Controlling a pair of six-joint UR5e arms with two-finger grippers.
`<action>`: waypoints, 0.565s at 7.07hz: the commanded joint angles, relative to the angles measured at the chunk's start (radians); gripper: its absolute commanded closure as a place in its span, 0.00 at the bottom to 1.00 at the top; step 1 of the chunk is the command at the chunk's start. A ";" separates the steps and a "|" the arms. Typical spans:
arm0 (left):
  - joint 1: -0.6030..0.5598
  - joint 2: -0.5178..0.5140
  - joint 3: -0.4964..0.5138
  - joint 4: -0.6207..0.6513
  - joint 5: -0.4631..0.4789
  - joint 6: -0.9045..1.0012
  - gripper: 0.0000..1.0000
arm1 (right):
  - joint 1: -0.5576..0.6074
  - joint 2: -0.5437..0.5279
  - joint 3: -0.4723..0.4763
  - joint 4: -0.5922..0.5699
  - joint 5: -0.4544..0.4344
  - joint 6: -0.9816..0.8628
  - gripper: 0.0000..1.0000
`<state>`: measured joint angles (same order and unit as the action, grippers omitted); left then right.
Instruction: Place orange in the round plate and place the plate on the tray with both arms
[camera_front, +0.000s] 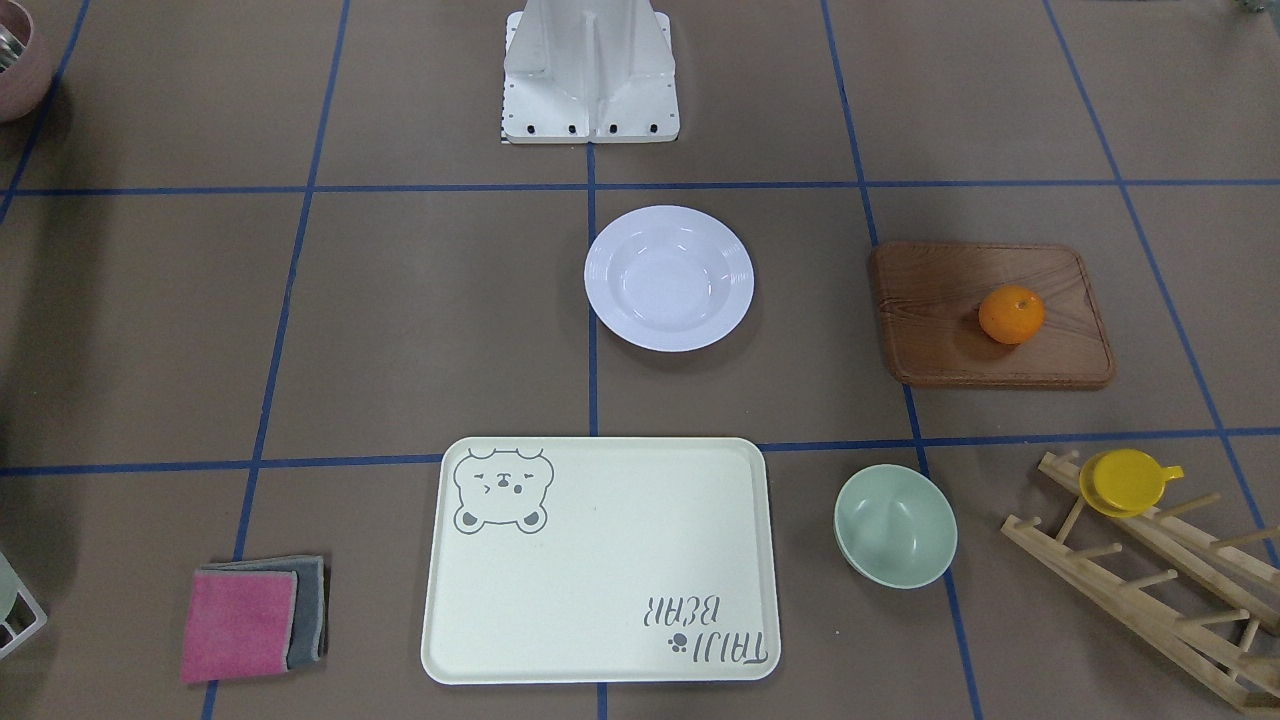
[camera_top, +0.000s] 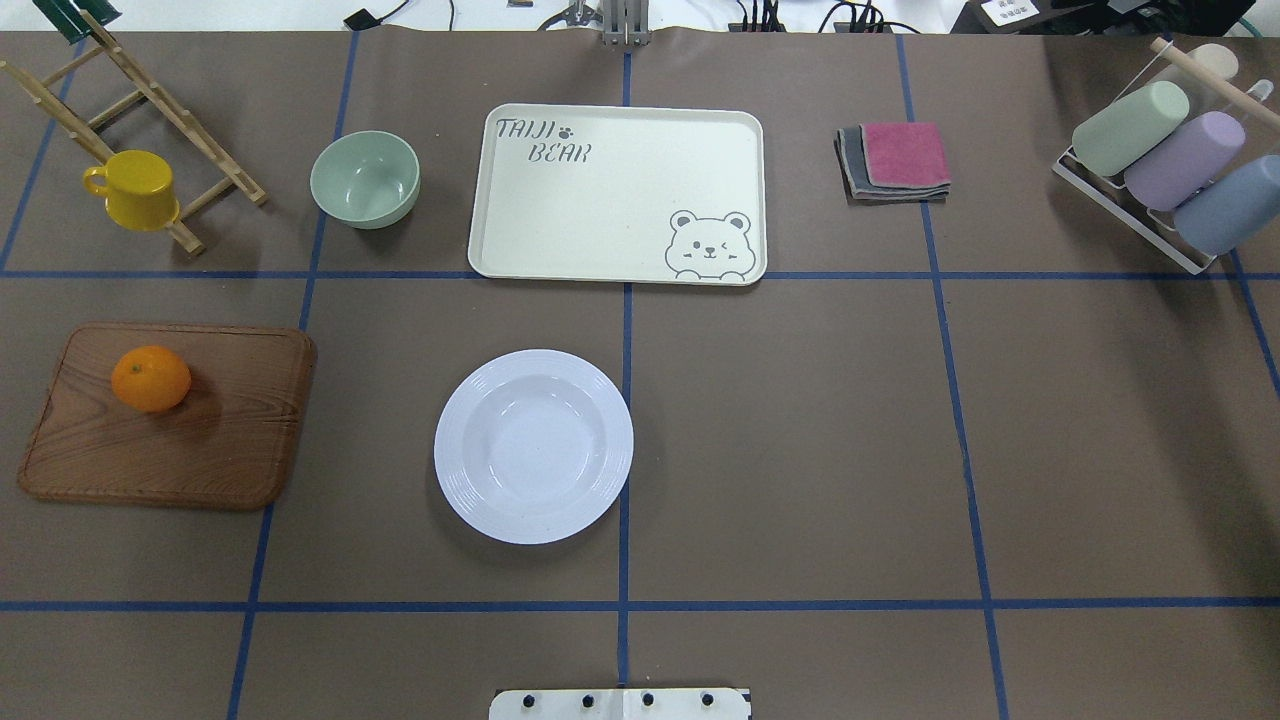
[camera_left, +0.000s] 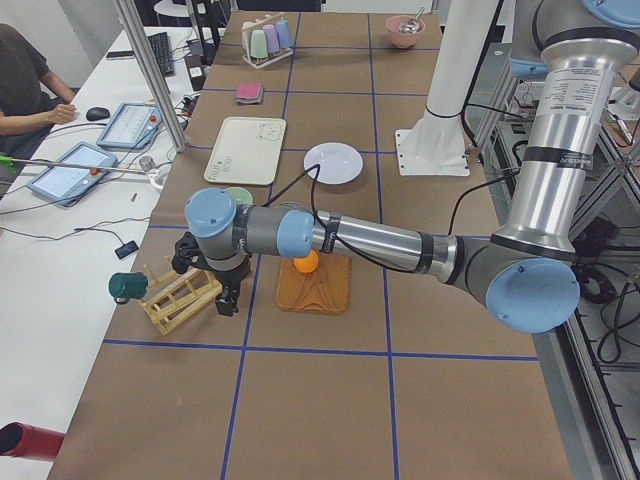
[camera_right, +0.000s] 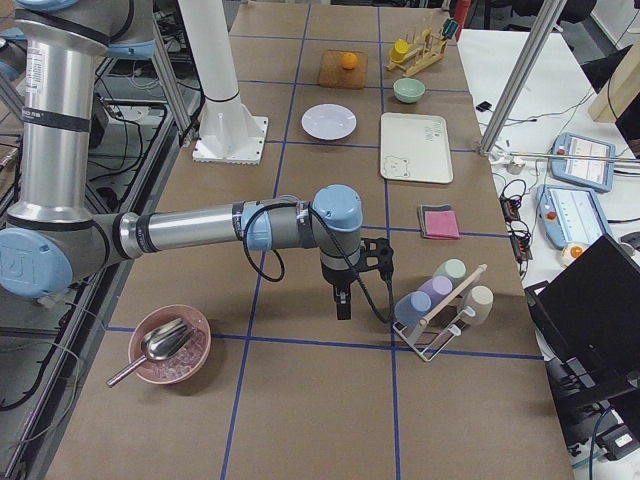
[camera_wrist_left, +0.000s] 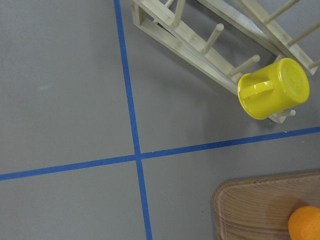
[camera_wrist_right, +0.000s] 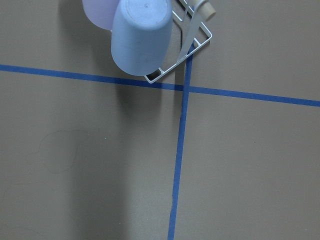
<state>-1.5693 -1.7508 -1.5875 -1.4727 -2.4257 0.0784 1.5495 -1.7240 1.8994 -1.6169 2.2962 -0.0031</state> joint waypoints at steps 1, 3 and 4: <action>0.000 -0.003 -0.014 0.000 -0.001 -0.003 0.01 | -0.006 -0.002 0.001 0.002 -0.004 -0.002 0.00; 0.002 -0.003 -0.022 0.002 -0.004 -0.009 0.01 | -0.009 -0.005 0.000 0.002 -0.011 0.000 0.00; 0.002 -0.003 -0.022 0.002 -0.009 -0.009 0.01 | -0.009 -0.006 -0.003 0.000 -0.027 0.000 0.00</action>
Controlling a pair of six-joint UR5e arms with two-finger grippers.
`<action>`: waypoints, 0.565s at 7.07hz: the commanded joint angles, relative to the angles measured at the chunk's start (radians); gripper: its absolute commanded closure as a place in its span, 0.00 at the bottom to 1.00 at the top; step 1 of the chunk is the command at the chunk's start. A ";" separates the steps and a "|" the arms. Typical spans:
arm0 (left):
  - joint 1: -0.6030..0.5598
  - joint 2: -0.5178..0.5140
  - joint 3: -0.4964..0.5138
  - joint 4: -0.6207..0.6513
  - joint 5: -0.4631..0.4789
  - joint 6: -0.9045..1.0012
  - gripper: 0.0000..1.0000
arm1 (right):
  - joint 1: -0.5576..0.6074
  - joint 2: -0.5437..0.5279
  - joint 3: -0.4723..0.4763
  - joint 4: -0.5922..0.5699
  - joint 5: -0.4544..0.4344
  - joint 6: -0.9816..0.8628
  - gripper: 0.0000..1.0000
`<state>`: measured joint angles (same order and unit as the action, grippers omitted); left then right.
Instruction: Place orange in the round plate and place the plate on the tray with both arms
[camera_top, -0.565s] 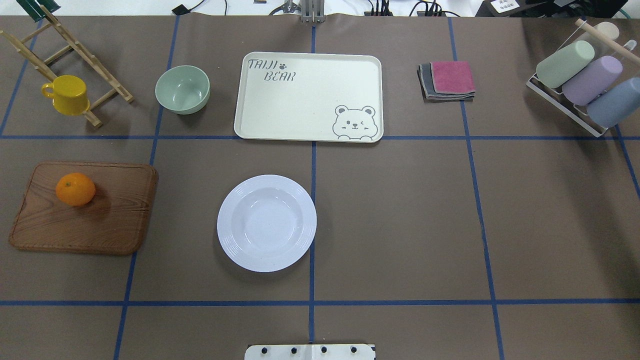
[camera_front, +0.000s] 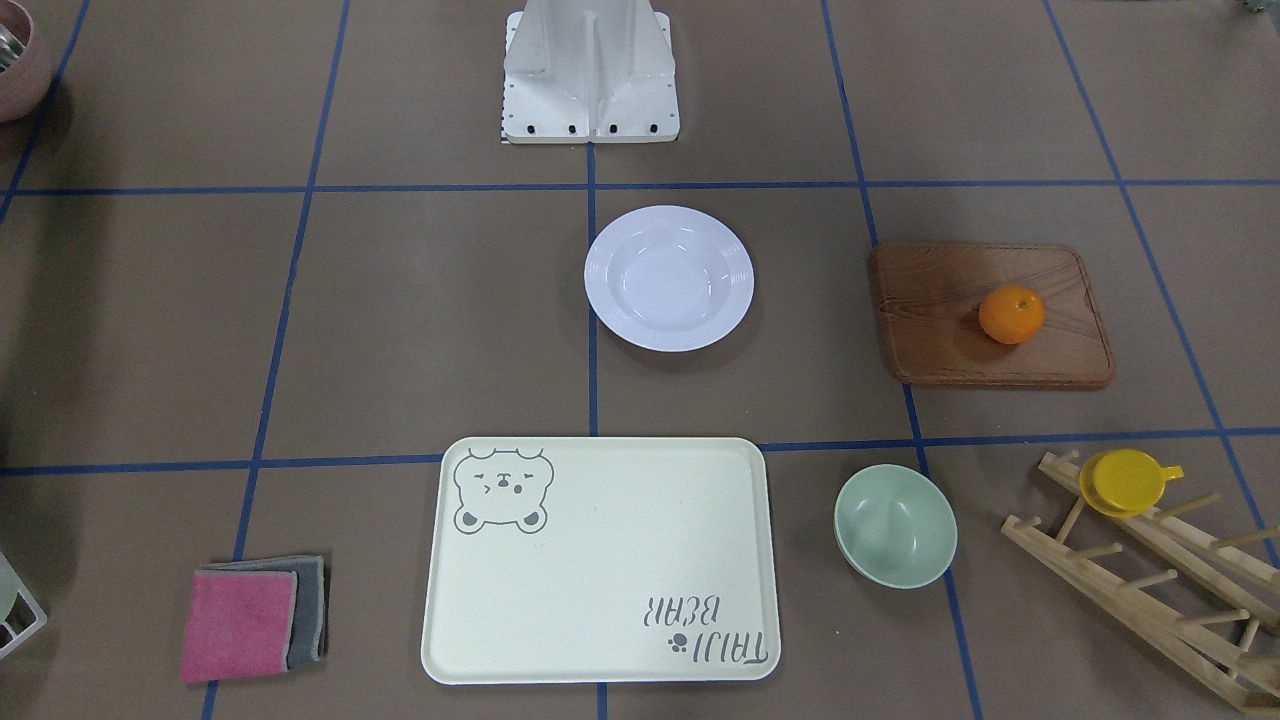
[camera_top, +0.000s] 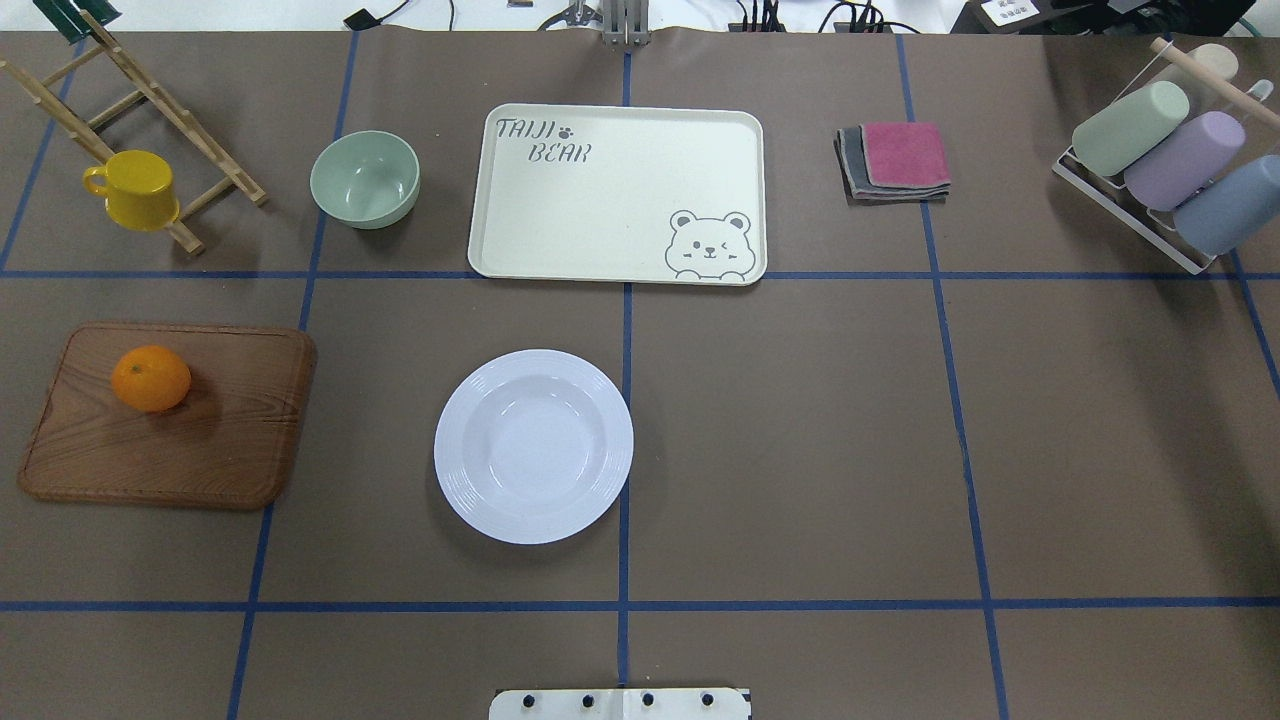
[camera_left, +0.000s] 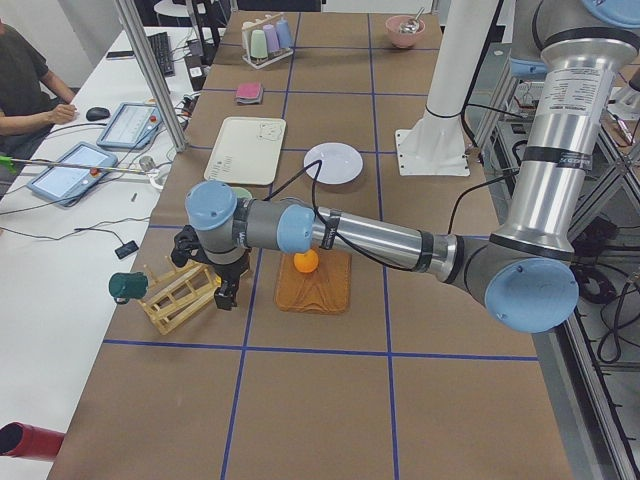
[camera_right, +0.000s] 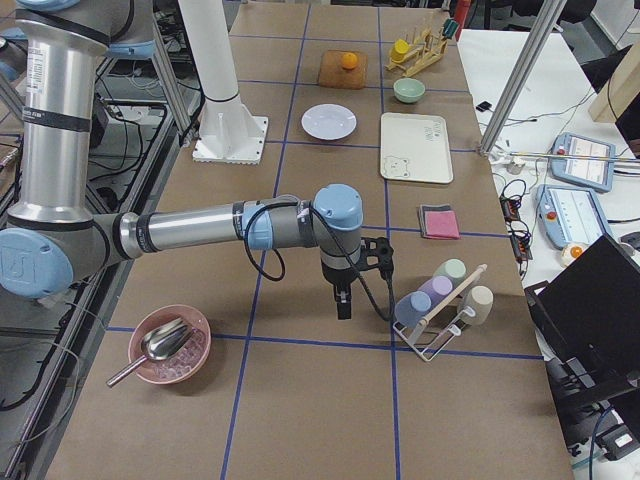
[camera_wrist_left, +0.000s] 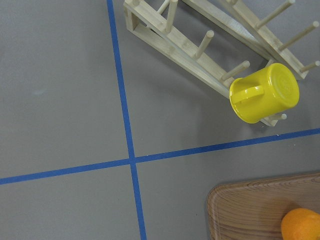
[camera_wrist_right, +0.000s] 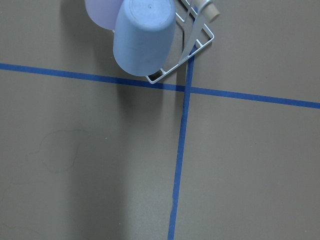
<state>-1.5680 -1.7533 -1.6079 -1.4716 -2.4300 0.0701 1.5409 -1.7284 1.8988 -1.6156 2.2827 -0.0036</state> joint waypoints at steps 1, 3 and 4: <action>0.000 0.000 0.000 0.001 -0.047 -0.015 0.01 | -0.001 -0.005 -0.001 -0.003 -0.015 -0.001 0.00; 0.000 0.000 -0.009 0.000 -0.049 -0.027 0.01 | -0.001 -0.007 -0.003 -0.003 -0.020 -0.001 0.00; 0.000 0.000 -0.015 -0.001 -0.052 -0.044 0.01 | -0.004 -0.007 -0.004 -0.003 -0.028 -0.001 0.00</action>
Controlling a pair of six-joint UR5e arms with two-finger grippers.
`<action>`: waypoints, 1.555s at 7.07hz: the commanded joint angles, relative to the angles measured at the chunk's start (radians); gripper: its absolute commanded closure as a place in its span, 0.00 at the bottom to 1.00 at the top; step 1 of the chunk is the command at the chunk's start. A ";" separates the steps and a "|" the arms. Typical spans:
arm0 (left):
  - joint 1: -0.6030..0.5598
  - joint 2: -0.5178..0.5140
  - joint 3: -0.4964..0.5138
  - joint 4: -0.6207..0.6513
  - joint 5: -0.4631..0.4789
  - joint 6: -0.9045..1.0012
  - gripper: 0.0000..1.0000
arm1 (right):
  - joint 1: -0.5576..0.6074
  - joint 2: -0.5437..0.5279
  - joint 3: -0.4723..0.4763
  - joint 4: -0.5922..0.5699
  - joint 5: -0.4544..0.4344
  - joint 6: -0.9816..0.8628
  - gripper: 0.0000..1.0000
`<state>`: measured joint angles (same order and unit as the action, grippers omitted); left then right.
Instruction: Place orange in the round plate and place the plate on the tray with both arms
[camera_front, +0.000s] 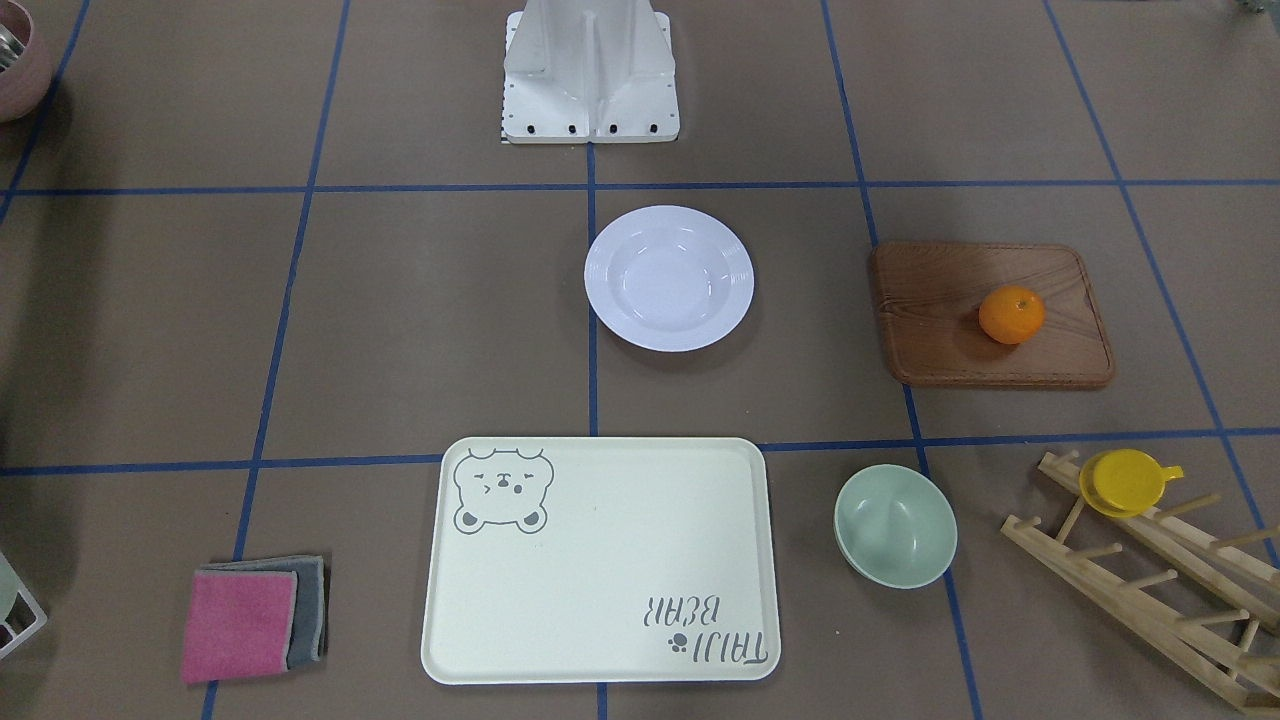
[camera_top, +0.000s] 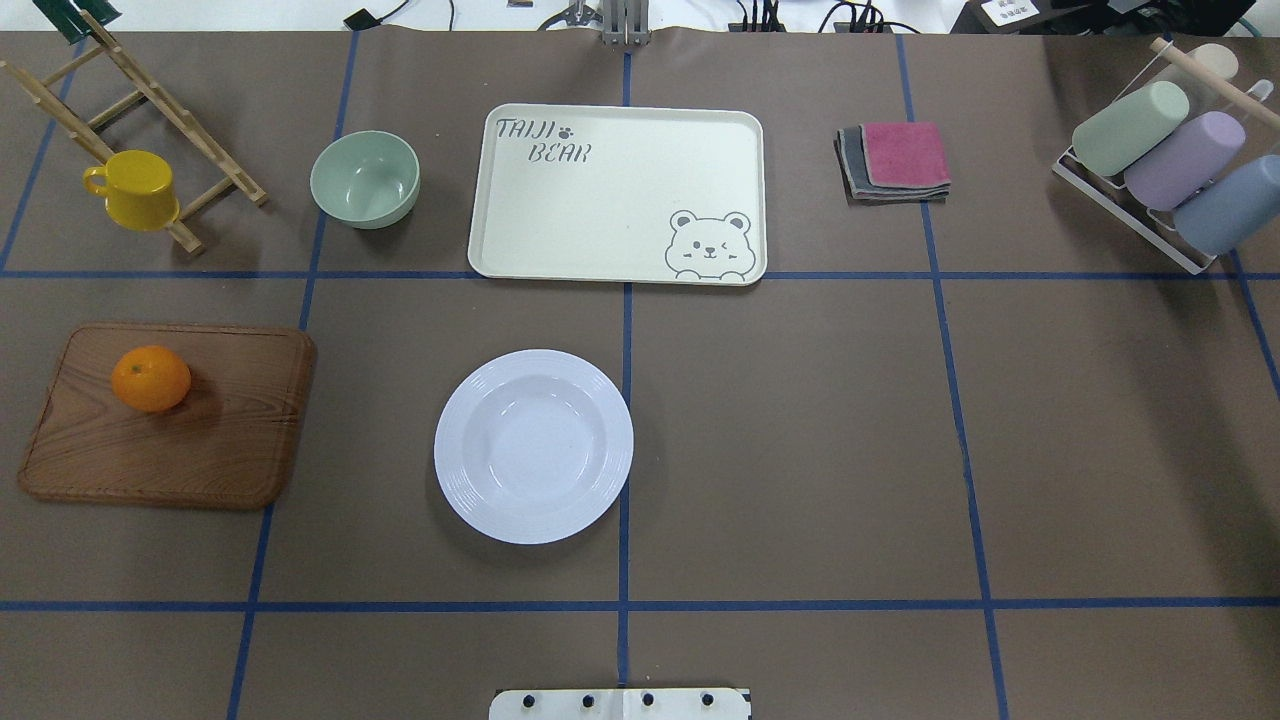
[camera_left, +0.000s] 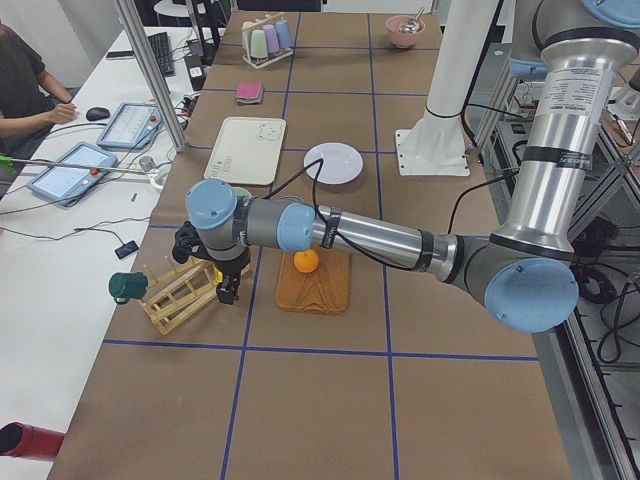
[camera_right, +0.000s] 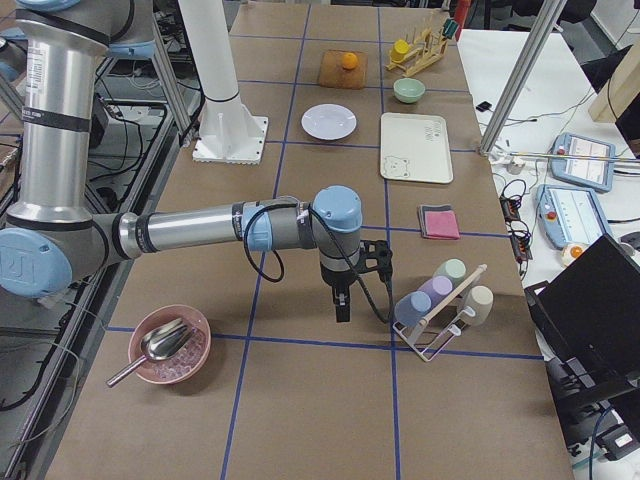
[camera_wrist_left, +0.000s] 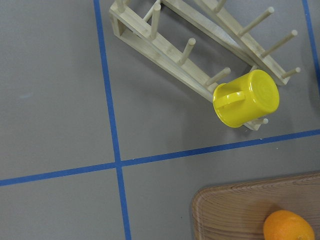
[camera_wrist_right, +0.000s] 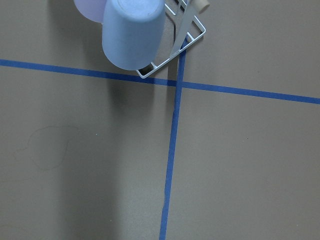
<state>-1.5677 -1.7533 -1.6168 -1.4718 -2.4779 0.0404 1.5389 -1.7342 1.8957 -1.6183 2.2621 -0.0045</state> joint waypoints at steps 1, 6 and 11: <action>0.015 -0.002 -0.023 -0.008 -0.007 -0.086 0.01 | -0.009 -0.001 -0.009 0.001 -0.015 0.000 0.00; 0.285 -0.032 -0.052 -0.215 0.011 -0.469 0.02 | -0.013 -0.034 -0.010 0.014 -0.004 -0.038 0.00; 0.563 -0.002 -0.055 -0.380 0.292 -0.640 0.03 | -0.061 -0.034 -0.015 0.012 -0.027 -0.045 0.00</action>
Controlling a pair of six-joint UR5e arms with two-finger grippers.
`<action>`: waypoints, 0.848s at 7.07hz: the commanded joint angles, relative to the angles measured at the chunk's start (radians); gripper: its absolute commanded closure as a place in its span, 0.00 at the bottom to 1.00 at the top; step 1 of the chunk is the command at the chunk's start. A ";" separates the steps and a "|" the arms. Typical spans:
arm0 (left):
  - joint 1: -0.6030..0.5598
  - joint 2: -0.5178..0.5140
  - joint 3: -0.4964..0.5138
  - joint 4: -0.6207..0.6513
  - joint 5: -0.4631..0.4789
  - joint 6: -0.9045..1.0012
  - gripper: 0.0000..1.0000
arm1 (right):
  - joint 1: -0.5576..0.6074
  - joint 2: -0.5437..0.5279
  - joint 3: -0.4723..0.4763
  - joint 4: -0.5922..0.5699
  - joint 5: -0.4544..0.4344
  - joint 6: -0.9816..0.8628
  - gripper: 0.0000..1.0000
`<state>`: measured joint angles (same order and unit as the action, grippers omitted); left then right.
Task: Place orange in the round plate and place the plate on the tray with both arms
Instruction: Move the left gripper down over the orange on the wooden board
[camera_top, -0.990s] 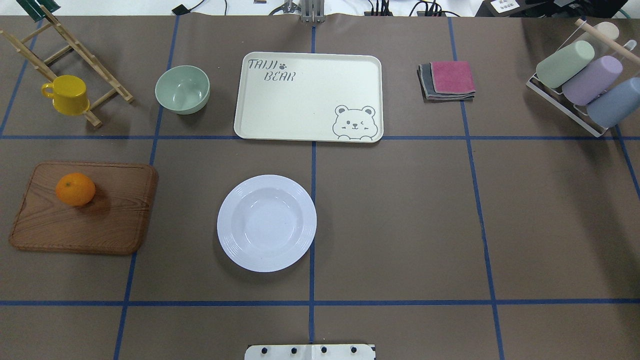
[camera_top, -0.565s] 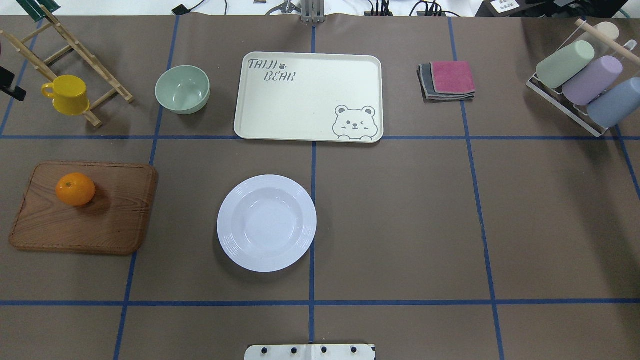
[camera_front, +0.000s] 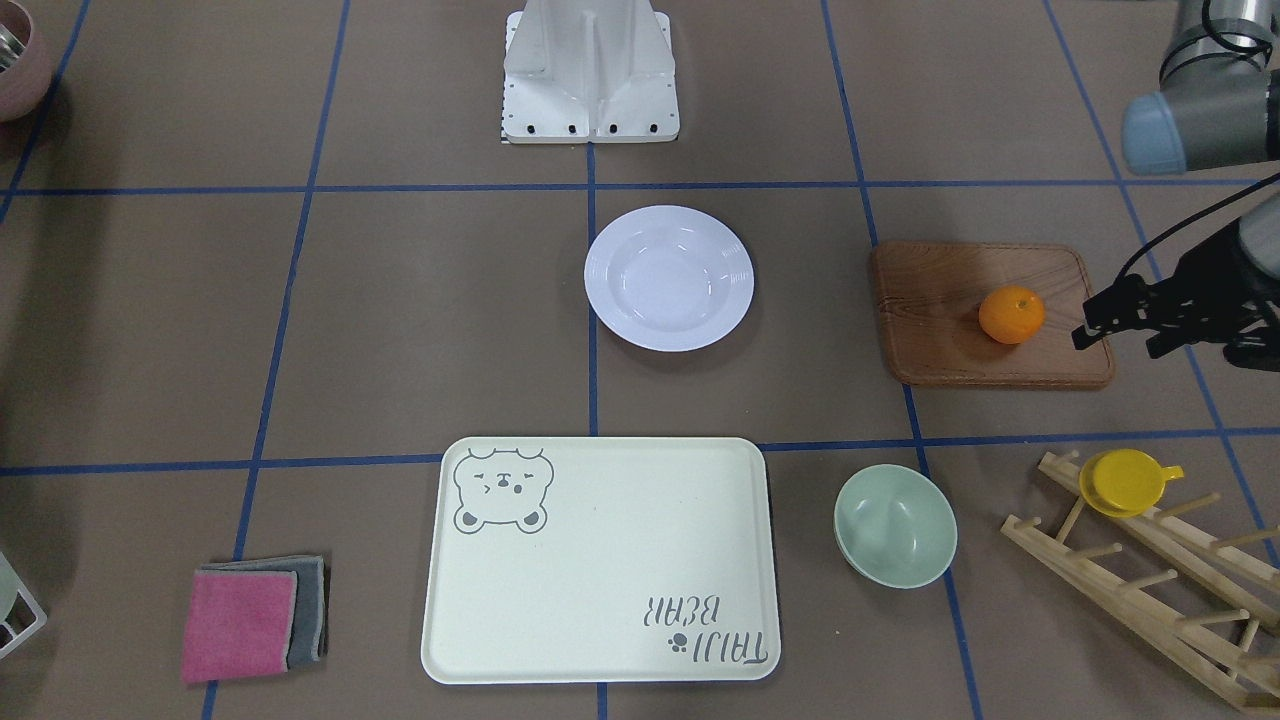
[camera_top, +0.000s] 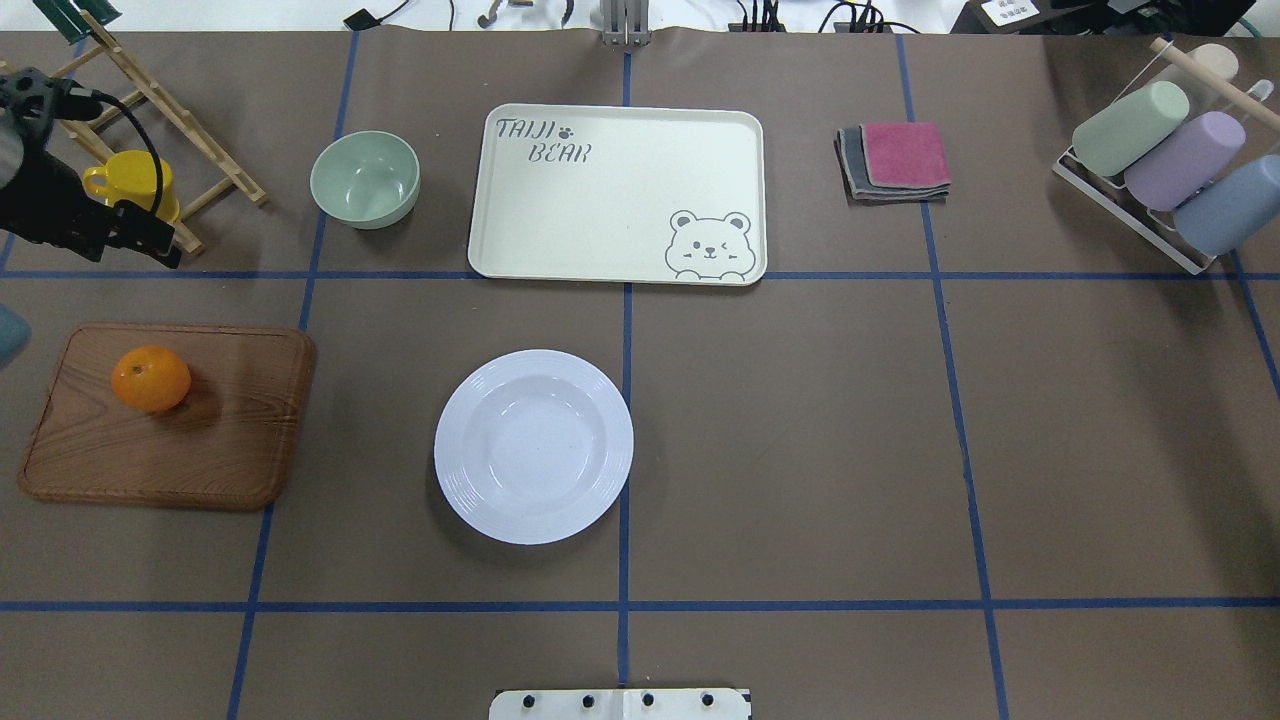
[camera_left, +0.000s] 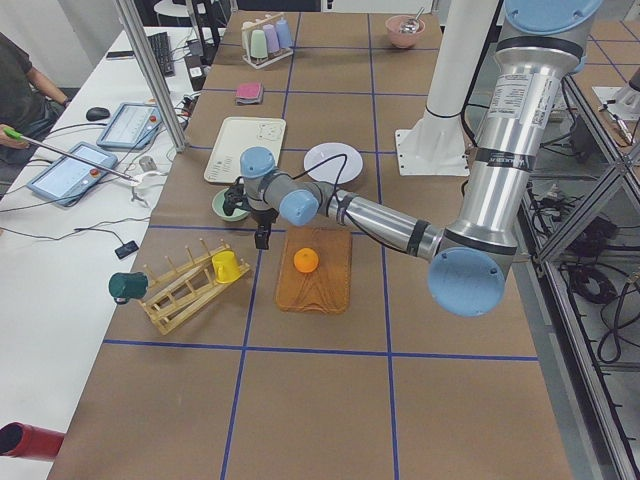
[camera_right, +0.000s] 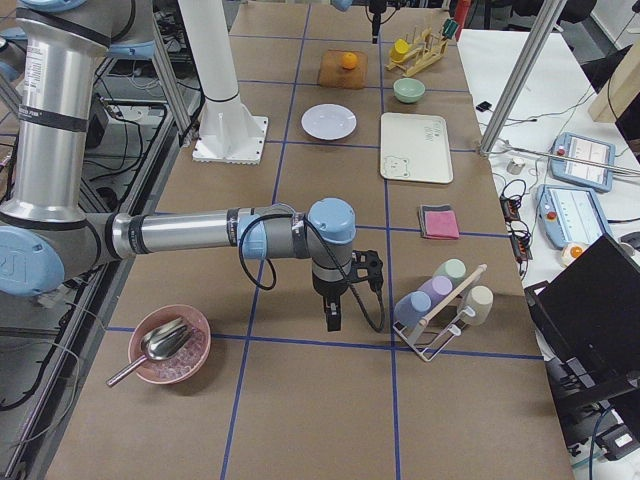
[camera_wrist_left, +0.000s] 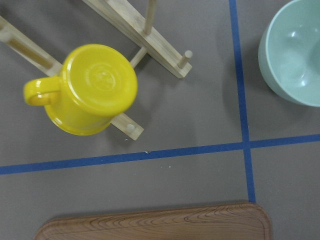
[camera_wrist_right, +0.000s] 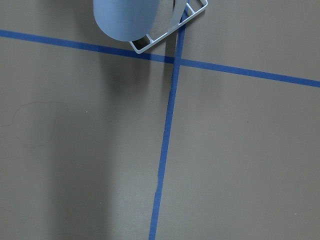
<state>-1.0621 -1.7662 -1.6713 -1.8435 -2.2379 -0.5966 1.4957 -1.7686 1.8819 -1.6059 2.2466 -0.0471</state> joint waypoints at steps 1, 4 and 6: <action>0.077 0.063 -0.011 -0.055 0.063 0.001 0.03 | -0.022 0.001 -0.001 0.000 -0.013 -0.002 0.00; 0.093 0.186 -0.050 -0.178 0.083 -0.009 0.03 | -0.020 0.003 -0.001 0.000 -0.012 -0.002 0.00; 0.102 0.198 -0.073 -0.178 0.083 -0.063 0.03 | -0.022 0.002 0.000 0.000 -0.012 -0.002 0.00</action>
<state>-0.9674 -1.5772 -1.7295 -2.0189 -2.1568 -0.6293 1.4747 -1.7666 1.8814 -1.6061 2.2347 -0.0489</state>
